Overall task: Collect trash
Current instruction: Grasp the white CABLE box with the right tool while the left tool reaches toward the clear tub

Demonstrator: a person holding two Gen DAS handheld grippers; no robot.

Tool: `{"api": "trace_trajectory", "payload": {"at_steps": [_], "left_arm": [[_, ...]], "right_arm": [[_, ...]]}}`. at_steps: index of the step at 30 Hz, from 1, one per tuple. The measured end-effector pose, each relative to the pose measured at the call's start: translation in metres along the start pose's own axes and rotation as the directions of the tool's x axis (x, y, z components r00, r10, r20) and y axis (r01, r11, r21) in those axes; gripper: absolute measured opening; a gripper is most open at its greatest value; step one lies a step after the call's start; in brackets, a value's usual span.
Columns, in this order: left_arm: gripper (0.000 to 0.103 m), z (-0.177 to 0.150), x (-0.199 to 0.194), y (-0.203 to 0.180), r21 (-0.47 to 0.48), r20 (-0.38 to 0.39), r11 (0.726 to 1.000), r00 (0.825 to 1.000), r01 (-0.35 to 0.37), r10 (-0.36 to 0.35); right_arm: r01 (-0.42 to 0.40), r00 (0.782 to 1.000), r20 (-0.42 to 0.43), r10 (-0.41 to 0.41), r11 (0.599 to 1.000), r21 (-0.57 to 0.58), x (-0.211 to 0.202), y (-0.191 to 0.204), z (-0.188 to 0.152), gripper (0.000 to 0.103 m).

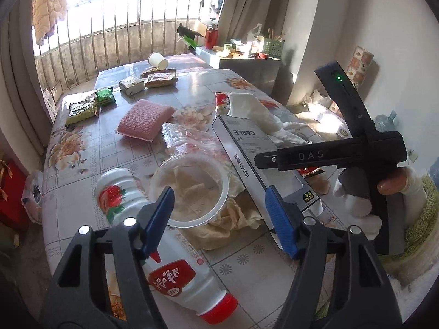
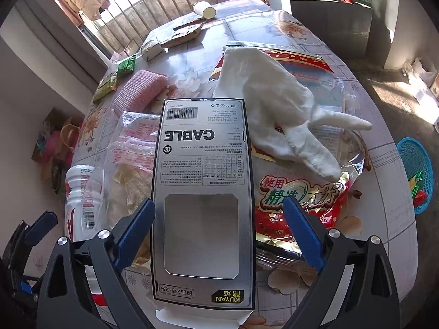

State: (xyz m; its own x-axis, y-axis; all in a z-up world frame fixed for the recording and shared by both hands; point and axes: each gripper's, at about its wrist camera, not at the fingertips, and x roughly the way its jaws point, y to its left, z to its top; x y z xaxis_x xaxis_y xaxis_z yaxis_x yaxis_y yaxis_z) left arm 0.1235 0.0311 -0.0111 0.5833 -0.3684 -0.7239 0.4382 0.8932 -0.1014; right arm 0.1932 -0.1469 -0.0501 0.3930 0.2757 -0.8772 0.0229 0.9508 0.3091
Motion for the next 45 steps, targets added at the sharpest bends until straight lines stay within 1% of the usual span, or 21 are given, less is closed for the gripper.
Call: {"api": "trace_trajectory", "payload": {"at_steps": [4,6,11,14,16,18,21,25,30,35,41,45], "left_arm": [[0.054,-0.001,0.022,-0.006,0.043,-0.059,0.999,0.998,-0.018,0.020],[0.047,-0.002,0.030,-0.006,0.054,-0.088,0.998,0.996,-0.030,0.035],[0.046,-0.002,0.036,-0.004,0.064,-0.103,0.997,0.994,-0.031,0.037],[0.041,-0.001,0.041,-0.004,0.069,-0.118,0.997,0.992,-0.041,0.049],[0.037,0.000,0.045,-0.003,0.069,-0.126,0.997,0.991,-0.043,0.052],[0.027,0.000,0.047,-0.003,0.068,-0.132,0.997,0.990,-0.046,0.055],[0.017,0.001,0.048,-0.002,0.067,-0.131,0.997,0.990,-0.046,0.055],[0.014,0.004,0.046,-0.002,0.075,-0.115,0.996,0.992,-0.044,0.053],[0.008,0.007,0.043,-0.005,0.091,-0.101,0.995,0.993,-0.043,0.052],[0.005,0.012,0.037,-0.007,0.099,-0.074,0.994,0.996,-0.044,0.051],[0.005,0.019,0.025,-0.006,0.104,-0.040,0.993,0.997,-0.060,0.064],[0.005,0.024,0.010,-0.007,0.096,-0.008,0.993,0.997,-0.072,0.073]], "right_arm": [[-0.003,1.000,-0.024,0.002,1.000,-0.015,0.009,0.004,0.003,0.092],[-0.006,0.999,-0.035,0.005,1.000,-0.017,0.012,0.006,0.005,0.092],[-0.019,0.999,-0.050,0.018,1.000,-0.023,0.012,0.009,0.007,0.092],[-0.021,0.997,-0.073,0.019,1.000,-0.018,0.017,0.009,0.007,0.092],[-0.014,0.995,-0.095,0.012,1.000,-0.019,0.024,0.010,0.007,0.092],[-0.028,0.994,-0.108,0.026,0.999,-0.018,0.029,0.010,0.005,0.092],[-0.049,0.993,-0.112,0.048,0.999,-0.004,0.030,0.008,0.004,0.091],[-0.089,0.989,-0.114,0.092,0.996,0.029,0.026,0.001,0.004,0.078],[-0.113,0.988,-0.101,0.118,0.992,0.057,0.020,-0.006,0.002,0.077],[-0.138,0.987,-0.068,0.143,0.988,0.071,0.008,-0.010,0.001,0.077],[-0.168,0.985,-0.032,0.171,0.982,0.086,-0.009,-0.016,-0.001,0.077],[-0.184,0.983,-0.004,0.186,0.979,0.089,-0.024,-0.020,-0.004,0.077]]}}
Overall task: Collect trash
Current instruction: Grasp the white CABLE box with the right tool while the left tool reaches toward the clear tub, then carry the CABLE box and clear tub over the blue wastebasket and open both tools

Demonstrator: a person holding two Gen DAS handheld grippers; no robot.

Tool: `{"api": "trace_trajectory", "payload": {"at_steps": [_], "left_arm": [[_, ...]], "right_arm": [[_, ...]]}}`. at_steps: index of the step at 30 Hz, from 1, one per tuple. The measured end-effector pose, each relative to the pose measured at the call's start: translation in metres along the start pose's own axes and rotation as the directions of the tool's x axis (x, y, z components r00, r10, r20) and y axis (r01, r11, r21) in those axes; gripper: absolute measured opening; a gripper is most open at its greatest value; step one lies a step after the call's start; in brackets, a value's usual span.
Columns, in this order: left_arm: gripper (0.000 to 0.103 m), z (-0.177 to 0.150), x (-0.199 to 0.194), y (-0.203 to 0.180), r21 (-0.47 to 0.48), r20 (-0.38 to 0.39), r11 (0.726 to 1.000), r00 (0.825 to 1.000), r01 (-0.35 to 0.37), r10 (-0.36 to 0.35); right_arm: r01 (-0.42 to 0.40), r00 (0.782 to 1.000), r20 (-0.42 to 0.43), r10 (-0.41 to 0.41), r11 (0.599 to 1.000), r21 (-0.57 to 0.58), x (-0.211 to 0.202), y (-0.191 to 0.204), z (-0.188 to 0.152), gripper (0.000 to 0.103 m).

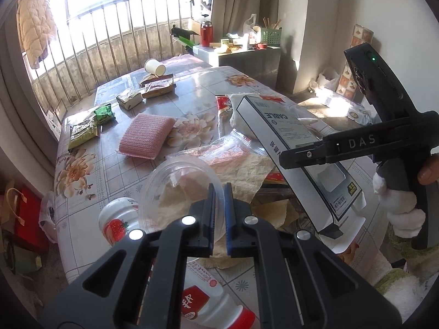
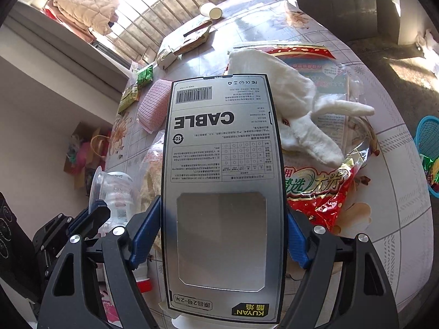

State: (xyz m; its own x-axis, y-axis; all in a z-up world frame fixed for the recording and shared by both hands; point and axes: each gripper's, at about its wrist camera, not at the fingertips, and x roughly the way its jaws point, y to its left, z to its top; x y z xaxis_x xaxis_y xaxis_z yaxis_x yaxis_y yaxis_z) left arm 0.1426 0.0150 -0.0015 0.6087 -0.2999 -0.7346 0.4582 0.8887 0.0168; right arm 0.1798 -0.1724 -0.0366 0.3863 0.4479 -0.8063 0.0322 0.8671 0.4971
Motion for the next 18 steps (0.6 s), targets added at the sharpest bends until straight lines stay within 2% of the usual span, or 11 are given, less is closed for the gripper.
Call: {"api": "trace_trajectory", "payload": {"at_steps": [8,18], "left_arm": [[0.005,0.010,-0.039,-0.003,-0.018,0.076,1.000,0.997,0.001,0.000],[0.005,0.030,-0.070,-0.027,0.004,0.148,0.998,0.987,0.069,-0.069]], "right_arm": [[-0.049,0.997,0.052,0.048,0.999,0.020,-0.029,-0.005,-0.005,0.077],[-0.123,0.984,0.132,0.117,0.991,0.041,-0.068,-0.012,-0.019,0.077]]}}
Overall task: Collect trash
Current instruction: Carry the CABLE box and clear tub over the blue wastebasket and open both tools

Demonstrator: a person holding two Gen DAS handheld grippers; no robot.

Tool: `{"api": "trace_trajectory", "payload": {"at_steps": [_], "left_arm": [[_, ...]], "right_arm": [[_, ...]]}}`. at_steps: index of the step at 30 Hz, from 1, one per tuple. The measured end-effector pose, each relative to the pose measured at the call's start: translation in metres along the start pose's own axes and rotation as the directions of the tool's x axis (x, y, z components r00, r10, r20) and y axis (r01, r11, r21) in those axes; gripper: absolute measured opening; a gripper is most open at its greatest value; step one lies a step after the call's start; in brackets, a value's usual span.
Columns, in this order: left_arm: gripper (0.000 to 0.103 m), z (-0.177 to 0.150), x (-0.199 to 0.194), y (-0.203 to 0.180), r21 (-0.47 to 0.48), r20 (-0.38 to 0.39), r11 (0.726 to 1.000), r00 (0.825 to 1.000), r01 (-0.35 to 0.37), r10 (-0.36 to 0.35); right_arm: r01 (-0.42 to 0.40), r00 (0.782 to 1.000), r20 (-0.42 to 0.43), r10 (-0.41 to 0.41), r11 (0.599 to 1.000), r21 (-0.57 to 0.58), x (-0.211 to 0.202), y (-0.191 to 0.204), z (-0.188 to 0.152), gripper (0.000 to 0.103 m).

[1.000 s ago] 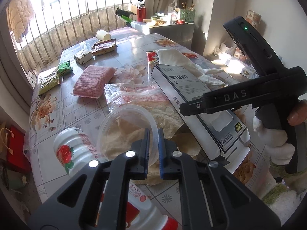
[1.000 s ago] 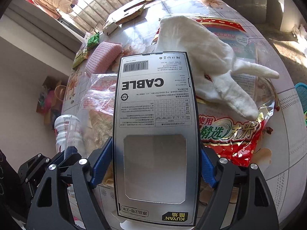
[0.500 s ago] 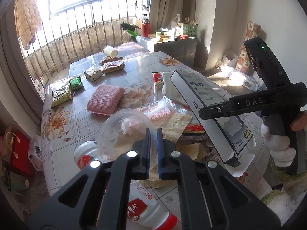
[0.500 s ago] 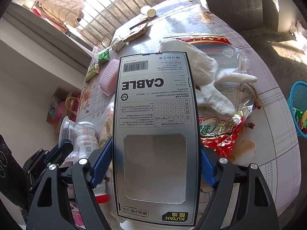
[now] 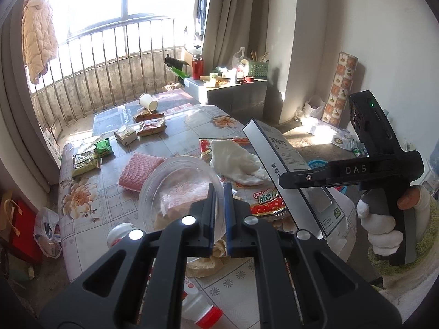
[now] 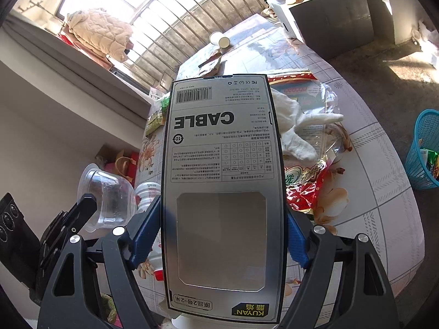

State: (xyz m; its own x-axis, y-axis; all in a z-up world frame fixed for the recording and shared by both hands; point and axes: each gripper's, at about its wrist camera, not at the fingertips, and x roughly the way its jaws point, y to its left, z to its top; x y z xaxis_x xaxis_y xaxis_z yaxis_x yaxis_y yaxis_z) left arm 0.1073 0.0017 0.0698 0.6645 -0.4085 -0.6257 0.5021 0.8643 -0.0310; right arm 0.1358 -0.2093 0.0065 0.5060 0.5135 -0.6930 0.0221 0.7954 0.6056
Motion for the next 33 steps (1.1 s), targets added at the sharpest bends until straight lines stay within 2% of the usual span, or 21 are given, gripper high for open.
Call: {"api": "trace_trajectory", "payload": {"at_steps": [7,12,15,19,22,25,29,31,33], "left_arm": [[0.005,0.036,0.008,-0.045,0.069,0.022,0.991,0.993,0.118,-0.120],[0.005,0.070,0.035,-0.097,0.148,-0.014,0.958,0.970,0.244,-0.244],[0.005,0.091,0.061,-0.135,0.172,-0.061,0.926,0.942,0.335,-0.329],[0.005,0.116,0.111,-0.190,0.158,-0.162,0.880,0.891,0.447,-0.424],[0.005,0.126,0.156,-0.233,0.142,-0.249,0.853,0.852,0.502,-0.460],[0.005,0.131,0.208,-0.275,0.124,-0.336,0.841,0.820,0.526,-0.464],[0.005,0.133,0.284,-0.317,0.056,-0.448,0.837,0.763,0.545,-0.466],[0.005,0.132,0.318,-0.337,0.065,-0.479,0.841,0.756,0.538,-0.446],[0.005,0.131,0.346,-0.356,0.097,-0.491,0.844,0.763,0.528,-0.421]], "right_arm": [[-0.035,0.993,0.119,0.027,0.997,0.072,-0.056,-0.035,-0.006,0.077],[-0.018,0.973,0.230,-0.024,0.984,0.179,-0.111,-0.089,-0.013,0.077],[0.001,0.956,0.283,-0.079,0.964,0.265,-0.139,-0.131,-0.019,0.077],[0.002,0.935,0.325,-0.144,0.917,0.399,-0.168,-0.195,-0.027,0.077],[-0.006,0.925,0.333,-0.182,0.872,0.490,-0.180,-0.246,-0.032,0.077],[-0.044,0.930,0.323,-0.175,0.821,0.570,-0.180,-0.296,-0.030,0.077],[-0.104,0.945,0.297,-0.134,0.739,0.666,-0.161,-0.365,-0.023,0.077],[-0.127,0.953,0.280,-0.111,0.697,0.706,-0.146,-0.397,-0.013,0.077],[-0.122,0.958,0.262,-0.118,0.658,0.743,-0.134,-0.429,-0.004,0.077]]}}
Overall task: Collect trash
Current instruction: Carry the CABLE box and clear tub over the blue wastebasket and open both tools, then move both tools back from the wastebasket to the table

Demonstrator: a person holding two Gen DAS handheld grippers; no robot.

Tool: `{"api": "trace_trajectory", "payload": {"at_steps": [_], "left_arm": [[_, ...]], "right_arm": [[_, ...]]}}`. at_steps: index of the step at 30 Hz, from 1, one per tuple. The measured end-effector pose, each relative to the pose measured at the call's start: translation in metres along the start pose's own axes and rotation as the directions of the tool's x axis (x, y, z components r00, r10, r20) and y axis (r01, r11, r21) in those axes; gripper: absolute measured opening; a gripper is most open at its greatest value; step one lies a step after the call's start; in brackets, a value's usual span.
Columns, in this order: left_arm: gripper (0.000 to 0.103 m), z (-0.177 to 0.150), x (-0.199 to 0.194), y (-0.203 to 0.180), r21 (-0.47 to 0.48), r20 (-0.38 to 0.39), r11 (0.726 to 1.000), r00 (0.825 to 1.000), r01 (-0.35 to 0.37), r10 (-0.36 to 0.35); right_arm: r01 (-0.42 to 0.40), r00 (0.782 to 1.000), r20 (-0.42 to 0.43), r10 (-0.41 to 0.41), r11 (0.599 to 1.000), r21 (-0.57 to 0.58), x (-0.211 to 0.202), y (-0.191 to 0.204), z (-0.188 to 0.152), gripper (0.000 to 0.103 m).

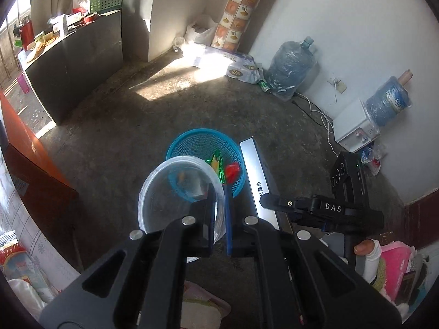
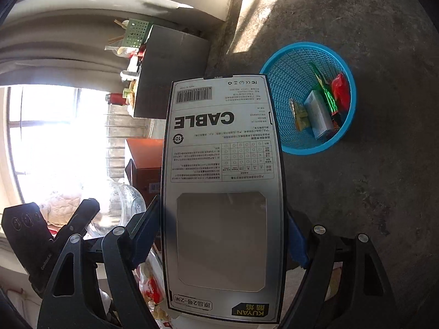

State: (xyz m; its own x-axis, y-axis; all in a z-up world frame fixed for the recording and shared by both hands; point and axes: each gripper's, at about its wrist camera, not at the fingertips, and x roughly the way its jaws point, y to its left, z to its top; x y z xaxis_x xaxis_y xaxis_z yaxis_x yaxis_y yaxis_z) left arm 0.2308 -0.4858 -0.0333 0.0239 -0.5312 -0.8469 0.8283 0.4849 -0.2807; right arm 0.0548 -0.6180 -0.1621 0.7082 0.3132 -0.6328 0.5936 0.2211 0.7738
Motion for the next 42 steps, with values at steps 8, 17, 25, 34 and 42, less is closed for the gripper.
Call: {"api": "trace_trajectory", "payload": {"at_steps": [8,17,25,34,42], "left_arm": [[0.010,0.061,0.102,0.000,-0.018,-0.056,0.999,0.997,0.044,-0.045],[0.051,0.069,0.140,0.008,-0.093,-0.027,0.993,0.997,0.072,-0.075],[0.051,0.053,0.089,-0.008,-0.042,0.031,0.997,0.997,0.066,-0.065],[0.056,0.012,-0.024,-0.042,0.084,0.165,0.994,0.983,0.065,-0.078],[0.065,-0.064,-0.132,-0.041,0.089,0.257,0.996,0.965,0.018,-0.040]], "right_arm": [[0.070,0.997,0.015,-0.071,0.995,0.066,0.071,-0.036,0.095,0.082],[0.120,0.989,0.073,-0.131,0.982,0.146,0.084,-0.093,0.110,0.084],[0.106,0.984,0.133,-0.122,0.987,0.122,0.034,-0.094,0.065,0.084],[0.180,0.953,0.258,-0.160,0.982,-0.056,-0.029,-0.031,-0.013,0.084],[0.341,0.906,0.364,-0.215,0.881,-0.327,-0.066,0.063,-0.094,0.084]]}}
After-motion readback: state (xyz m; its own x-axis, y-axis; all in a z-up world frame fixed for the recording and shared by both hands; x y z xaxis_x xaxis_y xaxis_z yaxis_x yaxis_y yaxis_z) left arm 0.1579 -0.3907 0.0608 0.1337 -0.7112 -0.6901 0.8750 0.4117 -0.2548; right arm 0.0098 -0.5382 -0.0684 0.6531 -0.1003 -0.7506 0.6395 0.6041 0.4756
